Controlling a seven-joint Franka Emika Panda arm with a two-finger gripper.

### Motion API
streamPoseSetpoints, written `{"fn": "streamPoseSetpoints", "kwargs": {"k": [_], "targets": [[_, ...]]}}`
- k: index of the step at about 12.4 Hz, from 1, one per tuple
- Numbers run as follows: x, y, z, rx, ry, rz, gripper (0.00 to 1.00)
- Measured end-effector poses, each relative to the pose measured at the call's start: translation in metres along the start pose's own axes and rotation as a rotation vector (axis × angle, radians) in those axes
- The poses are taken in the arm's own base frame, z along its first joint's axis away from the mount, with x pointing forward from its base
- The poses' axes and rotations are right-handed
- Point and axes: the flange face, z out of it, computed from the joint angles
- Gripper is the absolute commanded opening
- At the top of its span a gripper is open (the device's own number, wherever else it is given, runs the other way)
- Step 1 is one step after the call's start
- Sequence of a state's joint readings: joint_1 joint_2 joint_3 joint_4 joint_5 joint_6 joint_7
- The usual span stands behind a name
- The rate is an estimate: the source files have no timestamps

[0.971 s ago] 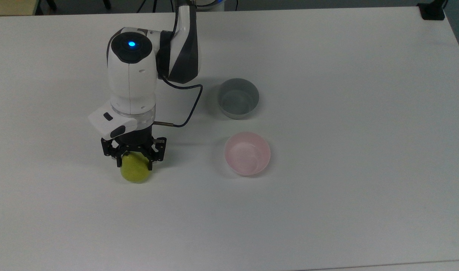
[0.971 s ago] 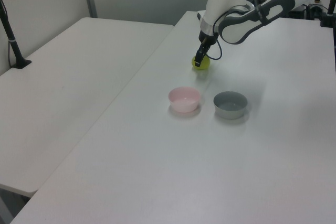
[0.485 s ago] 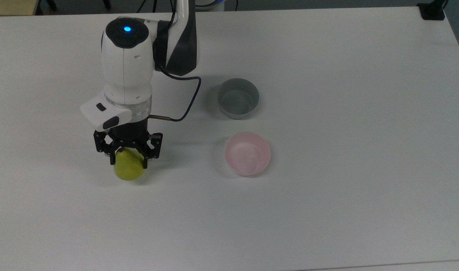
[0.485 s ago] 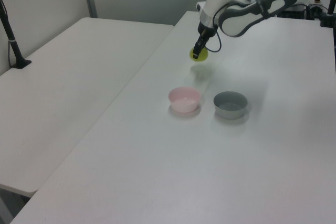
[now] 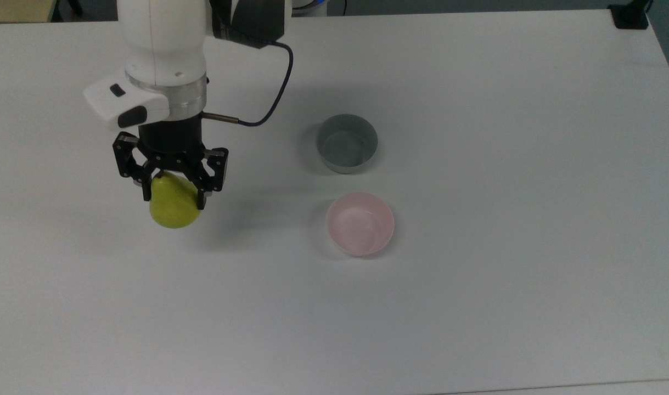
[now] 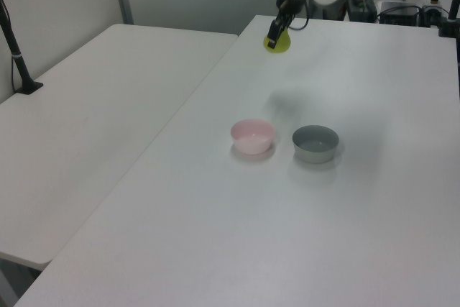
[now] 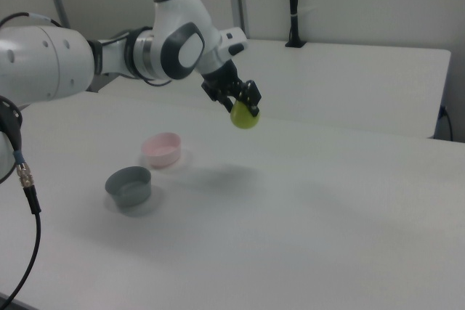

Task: Place the pear in the bowl
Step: 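Lift the pear off the table, then carry the pear over the pink bowl and lower it inside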

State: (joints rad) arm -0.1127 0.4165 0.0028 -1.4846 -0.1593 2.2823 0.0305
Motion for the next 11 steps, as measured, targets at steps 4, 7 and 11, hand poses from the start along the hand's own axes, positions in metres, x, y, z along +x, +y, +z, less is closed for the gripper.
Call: {"fn": "streamPoseSetpoints", "kwargs": {"k": [4, 7, 11], "targets": [[0.004, -0.006, -0.02, 0.008, 0.002, -0.004, 0.53], [0.002, -0.051, -0.023, 0.047, -0.023, -0.061, 0.53], [-0.008, -0.144, -0.038, 0.08, -0.04, -0.128, 0.53]]}}
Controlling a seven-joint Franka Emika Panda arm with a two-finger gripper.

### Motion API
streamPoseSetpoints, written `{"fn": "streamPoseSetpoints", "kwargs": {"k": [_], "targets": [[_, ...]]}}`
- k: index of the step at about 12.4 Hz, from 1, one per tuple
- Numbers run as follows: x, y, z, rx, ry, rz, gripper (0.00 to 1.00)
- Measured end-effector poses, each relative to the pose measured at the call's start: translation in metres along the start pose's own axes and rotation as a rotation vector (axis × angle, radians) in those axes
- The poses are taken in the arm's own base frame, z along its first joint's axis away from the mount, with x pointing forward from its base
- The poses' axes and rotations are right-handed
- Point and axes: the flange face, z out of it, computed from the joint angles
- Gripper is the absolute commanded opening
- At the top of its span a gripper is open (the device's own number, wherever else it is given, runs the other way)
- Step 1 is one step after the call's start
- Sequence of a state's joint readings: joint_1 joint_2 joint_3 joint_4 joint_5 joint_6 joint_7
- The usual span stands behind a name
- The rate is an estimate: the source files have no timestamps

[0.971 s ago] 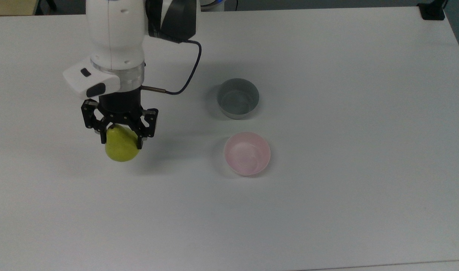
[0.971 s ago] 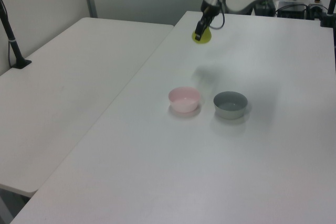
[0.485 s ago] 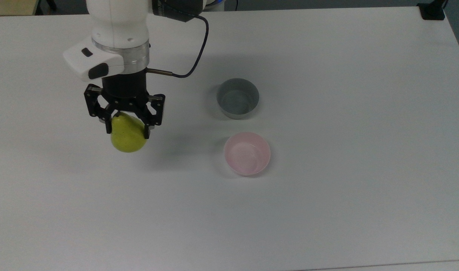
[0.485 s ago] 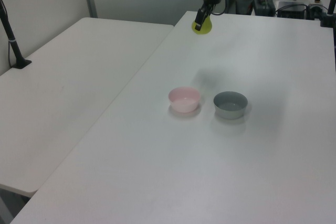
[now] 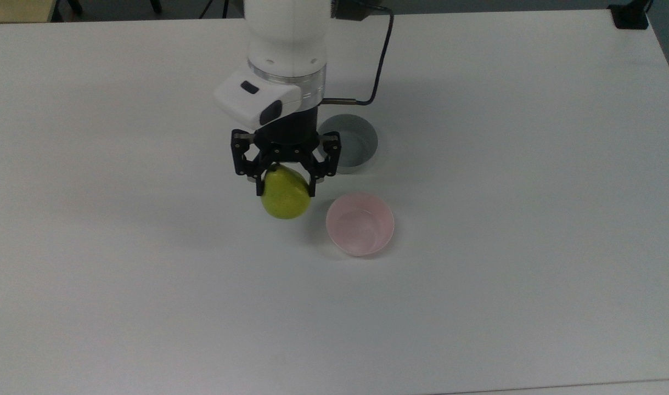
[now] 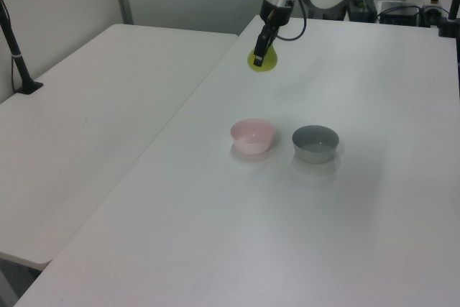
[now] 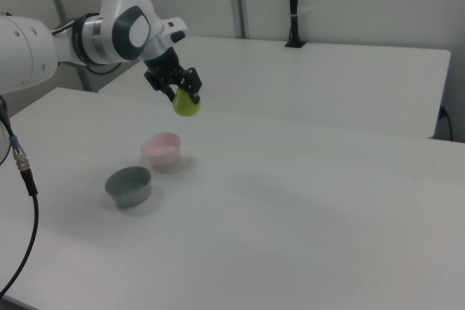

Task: Place the pear in the bowl
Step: 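Carry the pear over the pink bowl and lower it inside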

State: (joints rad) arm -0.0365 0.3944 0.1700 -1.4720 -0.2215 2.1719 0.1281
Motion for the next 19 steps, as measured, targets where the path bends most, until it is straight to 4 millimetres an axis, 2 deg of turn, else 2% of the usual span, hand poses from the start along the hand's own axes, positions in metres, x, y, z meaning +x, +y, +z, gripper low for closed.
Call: {"fn": "streamPoseSetpoints", "kwargs": {"k": [2, 5, 7, 10, 13, 19], "targets": [[-0.002, -0.036, -0.005, -0.008, 0.01, -0.005, 0.53], [-0.006, -0.081, -0.011, -0.015, 0.026, -0.009, 0.53], [-0.009, -0.102, -0.013, -0.016, 0.033, -0.005, 0.53], [-0.012, -0.114, -0.012, -0.011, 0.03, -0.02, 0.53], [-0.019, -0.12, -0.002, -0.018, 0.009, -0.036, 0.53], [-0.038, -0.132, 0.051, -0.067, -0.035, -0.075, 0.53]]}}
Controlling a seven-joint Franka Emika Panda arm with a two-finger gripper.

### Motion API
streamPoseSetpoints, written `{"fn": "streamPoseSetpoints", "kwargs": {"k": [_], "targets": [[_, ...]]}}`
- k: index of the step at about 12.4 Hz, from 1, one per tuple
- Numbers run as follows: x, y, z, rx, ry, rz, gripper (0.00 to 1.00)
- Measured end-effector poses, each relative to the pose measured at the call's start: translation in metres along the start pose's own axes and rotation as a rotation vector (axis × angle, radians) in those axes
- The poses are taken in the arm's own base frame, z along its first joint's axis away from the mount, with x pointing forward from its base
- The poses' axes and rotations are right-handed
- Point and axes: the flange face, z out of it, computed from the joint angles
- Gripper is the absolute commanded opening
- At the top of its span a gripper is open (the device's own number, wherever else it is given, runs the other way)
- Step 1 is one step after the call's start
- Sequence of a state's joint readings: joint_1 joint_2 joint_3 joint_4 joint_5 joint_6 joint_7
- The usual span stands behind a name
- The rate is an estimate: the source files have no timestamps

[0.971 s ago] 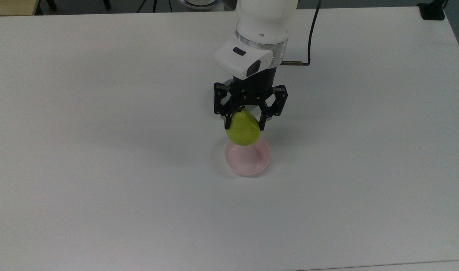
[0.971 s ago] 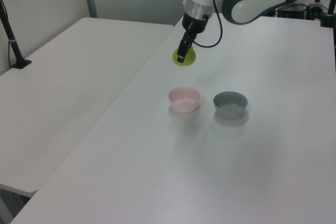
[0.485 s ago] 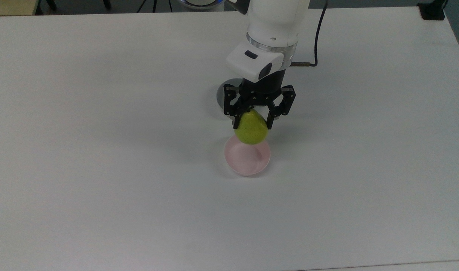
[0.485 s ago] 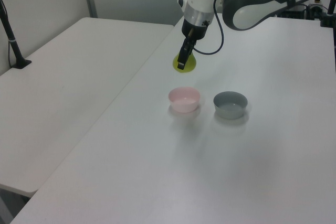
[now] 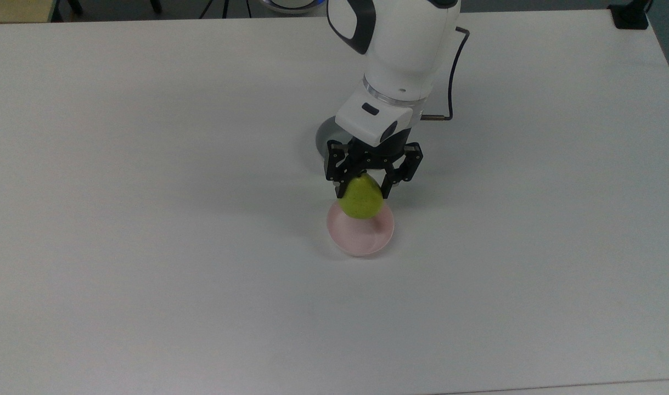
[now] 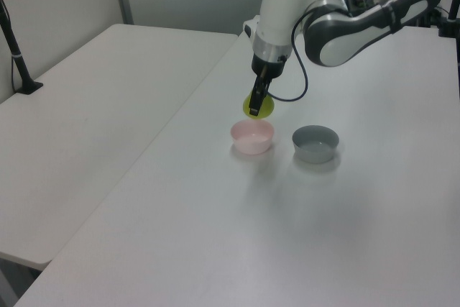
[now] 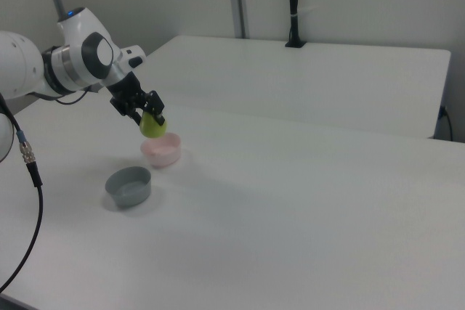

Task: Place the pear in the bowl
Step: 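Carry the pear over the pink bowl and lower it inside, then open the gripper to release the pear and raise it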

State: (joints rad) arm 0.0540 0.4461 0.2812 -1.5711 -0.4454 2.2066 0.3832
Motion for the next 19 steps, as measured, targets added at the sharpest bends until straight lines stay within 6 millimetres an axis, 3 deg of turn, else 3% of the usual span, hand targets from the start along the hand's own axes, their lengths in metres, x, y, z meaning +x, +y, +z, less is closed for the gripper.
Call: {"fn": "streamPoseSetpoints", "kwargs": {"k": [3, 13, 15, 18, 19], "targets": [[0.0, -0.008, 0.027, 0.003, 0.023, -0.004, 0.54], [-0.003, -0.013, 0.053, -0.003, 0.022, -0.023, 0.59], [-0.003, -0.013, 0.055, -0.004, 0.02, -0.024, 0.64], [-0.004, -0.013, 0.056, -0.003, 0.018, -0.024, 0.91], [-0.004, -0.013, 0.058, -0.003, 0.015, -0.023, 0.95]]}}
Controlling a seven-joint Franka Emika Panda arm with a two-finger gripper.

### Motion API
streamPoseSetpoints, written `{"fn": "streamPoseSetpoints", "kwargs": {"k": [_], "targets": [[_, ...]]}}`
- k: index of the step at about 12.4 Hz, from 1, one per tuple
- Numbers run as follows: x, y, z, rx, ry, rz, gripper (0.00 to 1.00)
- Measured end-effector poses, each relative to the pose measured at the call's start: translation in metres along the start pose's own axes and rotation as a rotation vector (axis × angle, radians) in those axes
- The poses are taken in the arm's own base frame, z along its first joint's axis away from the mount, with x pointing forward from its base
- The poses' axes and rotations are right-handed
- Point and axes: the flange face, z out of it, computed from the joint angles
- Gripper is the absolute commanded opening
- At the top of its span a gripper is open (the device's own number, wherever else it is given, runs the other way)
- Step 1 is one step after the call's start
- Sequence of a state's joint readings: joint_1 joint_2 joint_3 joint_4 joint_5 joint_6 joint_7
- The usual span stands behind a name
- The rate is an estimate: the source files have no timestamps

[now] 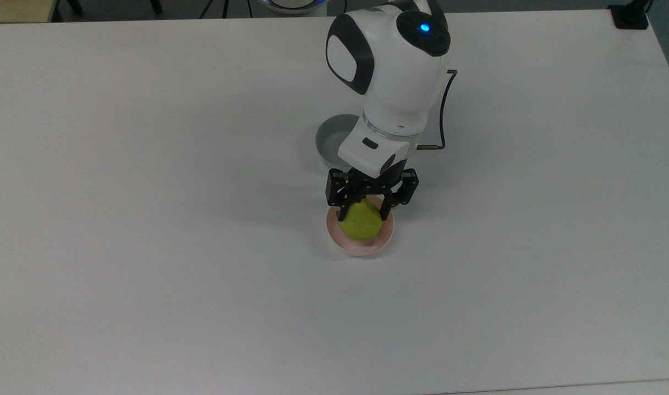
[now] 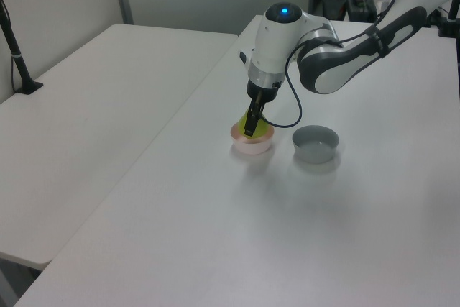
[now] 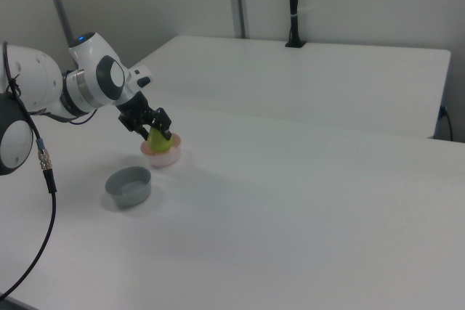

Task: Place the pear in the bowl
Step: 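Open the gripper to release the pear and raise it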

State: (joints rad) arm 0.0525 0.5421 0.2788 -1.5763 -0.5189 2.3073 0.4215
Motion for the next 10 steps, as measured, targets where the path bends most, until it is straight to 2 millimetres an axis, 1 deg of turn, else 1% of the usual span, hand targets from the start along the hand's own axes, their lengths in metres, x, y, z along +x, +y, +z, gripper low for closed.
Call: {"fn": "streamPoseSetpoints", "kwargs": {"k": [1, 2, 8, 10], "targets": [[-0.0001, 0.0002, 0.0007, 0.0, -0.001, 0.0, 0.99], [-0.0001, 0.0004, 0.0007, 0.0, -0.001, 0.002, 1.0], [0.0014, 0.0053, 0.0004, -0.002, 0.001, 0.012, 1.0], [0.0049, 0.0083, -0.0051, -0.003, 0.012, 0.022, 1.0]]}}
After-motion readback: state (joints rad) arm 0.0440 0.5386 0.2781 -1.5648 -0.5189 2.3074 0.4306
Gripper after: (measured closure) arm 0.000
